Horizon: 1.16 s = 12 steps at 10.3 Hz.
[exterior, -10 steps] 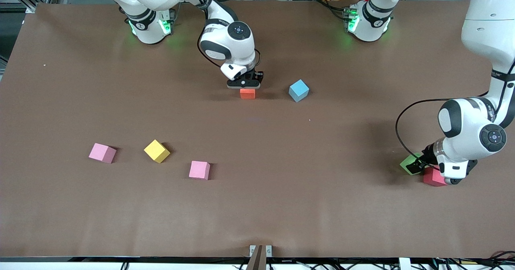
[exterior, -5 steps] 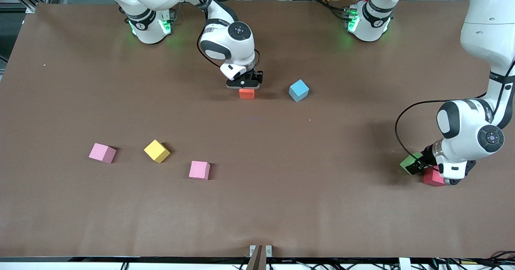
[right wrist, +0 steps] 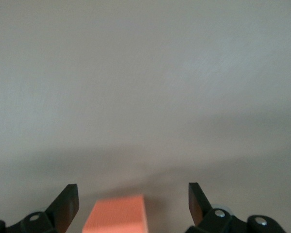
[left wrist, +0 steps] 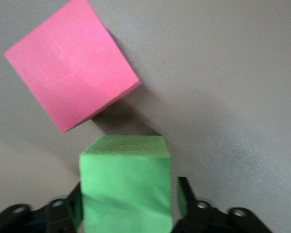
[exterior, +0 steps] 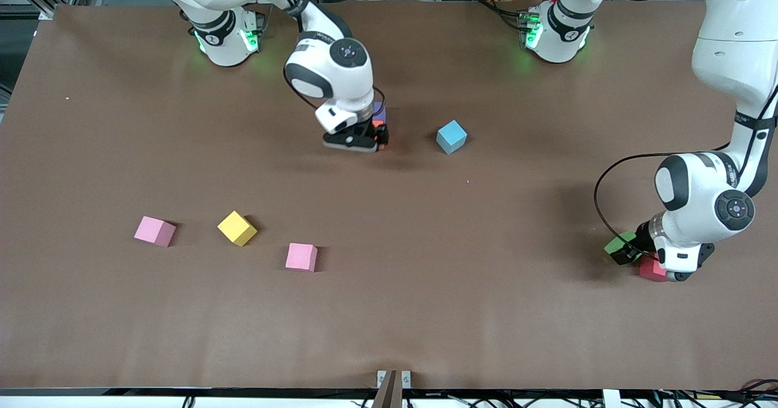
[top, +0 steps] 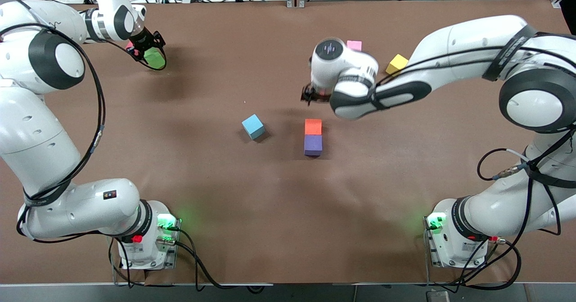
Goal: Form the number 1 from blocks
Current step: 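Carry the green cube to the column while the right gripper reaches pink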
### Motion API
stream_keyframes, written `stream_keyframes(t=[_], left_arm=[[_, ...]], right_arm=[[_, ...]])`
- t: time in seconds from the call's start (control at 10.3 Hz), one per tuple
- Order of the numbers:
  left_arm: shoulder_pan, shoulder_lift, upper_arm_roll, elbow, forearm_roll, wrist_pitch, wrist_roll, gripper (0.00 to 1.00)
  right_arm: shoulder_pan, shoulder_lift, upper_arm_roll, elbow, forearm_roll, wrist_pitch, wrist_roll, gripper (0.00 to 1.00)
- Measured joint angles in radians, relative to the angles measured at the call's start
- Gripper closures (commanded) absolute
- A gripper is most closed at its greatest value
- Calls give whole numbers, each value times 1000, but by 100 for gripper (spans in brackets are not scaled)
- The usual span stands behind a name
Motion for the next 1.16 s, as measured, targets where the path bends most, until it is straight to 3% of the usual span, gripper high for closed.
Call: stream_keyframes(t=[0.48, 0.87, 1.16], left_arm=[[-74, -28, -28, 11, 11, -26, -12, 59], [-322, -174, -54, 17, 11, -213, -217, 59], [-478, -189, -116, 8, 11, -241, -386, 59]], right_arm=[[-137, 59, -59, 156, 6, -66, -306, 0], [-168, 146, -65, 270, 8, -64, -522, 0], [-176, 222, -117, 365, 17, -70, -602, 0]])
